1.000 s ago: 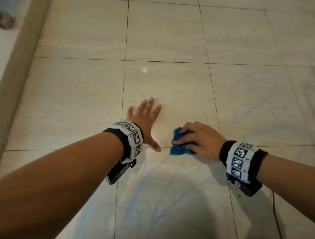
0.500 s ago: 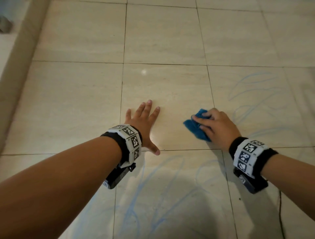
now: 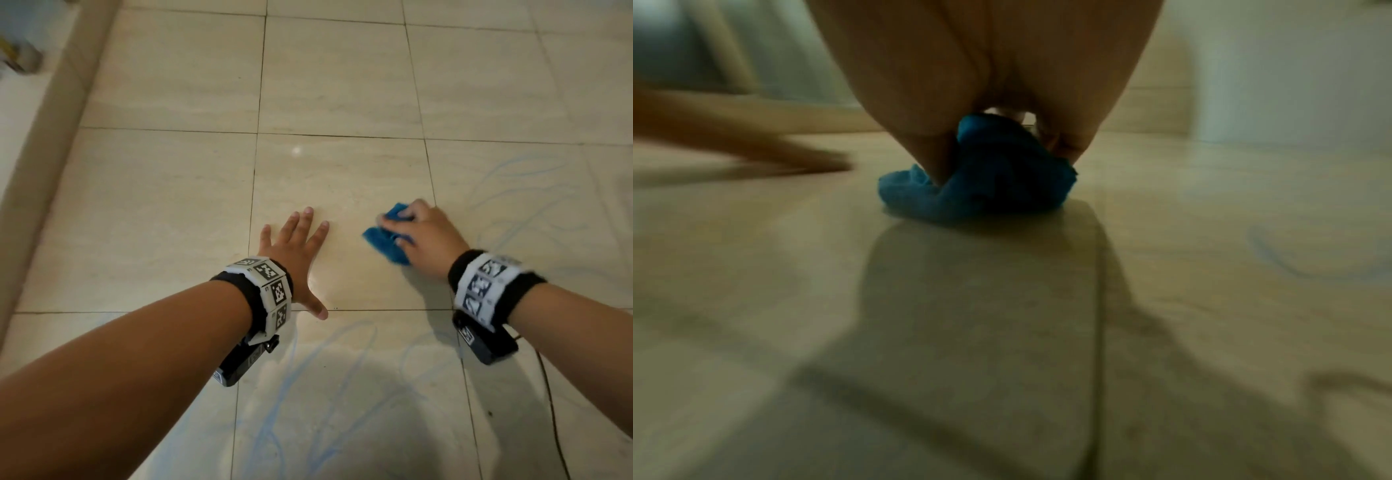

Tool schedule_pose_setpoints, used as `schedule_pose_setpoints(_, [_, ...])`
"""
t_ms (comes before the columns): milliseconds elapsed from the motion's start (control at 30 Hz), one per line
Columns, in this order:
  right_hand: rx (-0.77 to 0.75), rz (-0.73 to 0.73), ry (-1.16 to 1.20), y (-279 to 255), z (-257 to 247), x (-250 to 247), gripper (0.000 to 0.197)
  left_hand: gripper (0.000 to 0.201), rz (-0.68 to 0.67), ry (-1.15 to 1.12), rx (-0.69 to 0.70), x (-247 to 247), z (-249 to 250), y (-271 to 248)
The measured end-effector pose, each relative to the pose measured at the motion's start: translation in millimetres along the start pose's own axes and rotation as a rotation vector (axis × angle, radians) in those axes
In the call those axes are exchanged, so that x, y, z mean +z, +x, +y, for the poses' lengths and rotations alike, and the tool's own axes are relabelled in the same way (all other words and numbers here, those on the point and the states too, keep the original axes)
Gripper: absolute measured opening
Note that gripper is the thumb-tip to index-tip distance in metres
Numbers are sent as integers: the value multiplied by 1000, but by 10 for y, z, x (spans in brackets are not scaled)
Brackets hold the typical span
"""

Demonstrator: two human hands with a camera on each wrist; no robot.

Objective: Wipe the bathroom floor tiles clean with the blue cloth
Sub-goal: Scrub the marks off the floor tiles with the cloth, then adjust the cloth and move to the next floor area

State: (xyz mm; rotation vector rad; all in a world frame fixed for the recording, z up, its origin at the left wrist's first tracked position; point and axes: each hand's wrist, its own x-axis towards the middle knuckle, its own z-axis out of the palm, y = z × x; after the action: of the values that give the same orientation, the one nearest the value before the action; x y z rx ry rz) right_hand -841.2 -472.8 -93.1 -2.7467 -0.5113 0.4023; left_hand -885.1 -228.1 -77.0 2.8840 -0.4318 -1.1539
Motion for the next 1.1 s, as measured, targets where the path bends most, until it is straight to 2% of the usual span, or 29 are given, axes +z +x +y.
schedule_pose_setpoints(67, [-189, -76, 35, -118, -173, 81, 44, 148, 3, 6, -3, 1, -6, 9])
schedule_pose_setpoints(100, [-228, -93, 28, -82, -175, 59, 43, 148, 4, 5, -2, 0, -9, 7])
schedule_pose_setpoints(133, [-202, -71, 21, 5, -119, 17, 43, 148, 3, -1, -1, 2, -6, 2])
schedule_pose_setpoints(233, [167, 107, 78, 306, 141, -120, 40, 148, 15, -4, 1, 13, -14, 11])
schedule_pose_setpoints(267, [263, 133, 84, 350, 158, -110, 41, 148, 17, -4, 3, 14, -15, 11])
schedule_pose_setpoints(300, [295, 129, 83, 358, 93, -65, 41, 148, 17, -5, 4, 11, -15, 8])
schedule_pose_setpoints(333, [252, 106, 84, 331, -44, -5, 42, 148, 18, -6, 4, 9, -15, 8])
schedule_pose_setpoints(433, [-93, -12, 49, 157, -469, 176, 44, 147, 22, 13, 0, -17, -22, 12])
schedule_pose_setpoints(500, [-180, -28, 16, 208, -423, 144, 44, 145, 27, 21, 2, -43, -31, 5])
schedule_pose_setpoints(533, [-126, 4, 17, 270, -316, 88, 43, 145, 27, 18, 5, -53, -36, 0])
schedule_pose_setpoints(633, [195, 91, 116, 346, 99, -119, 38, 144, 22, 14, 13, -76, -64, -9])
schedule_pose_setpoints(667, [233, 90, 111, 290, 188, -148, 39, 144, 21, 15, 15, -77, -71, -7])
schedule_pose_setpoints(733, [196, 46, 65, 87, 209, -147, 43, 143, 23, 14, 14, -70, -73, -6])
schedule_pose_setpoints(867, [-32, -53, 111, -391, -69, 31, 41, 144, 14, 19, -1, -78, -44, 9])
schedule_pose_setpoints(967, [-166, -115, 32, -478, -145, 95, 45, 143, 10, 19, -3, -82, -43, 1])
schedule_pose_setpoints(1033, [-80, -66, 52, -432, 8, 18, 47, 142, 11, 22, 1, -73, -45, -12])
schedule_pose_setpoints(1100, [97, -15, 93, -432, 196, -74, 47, 141, 14, 22, 3, -77, -53, -20])
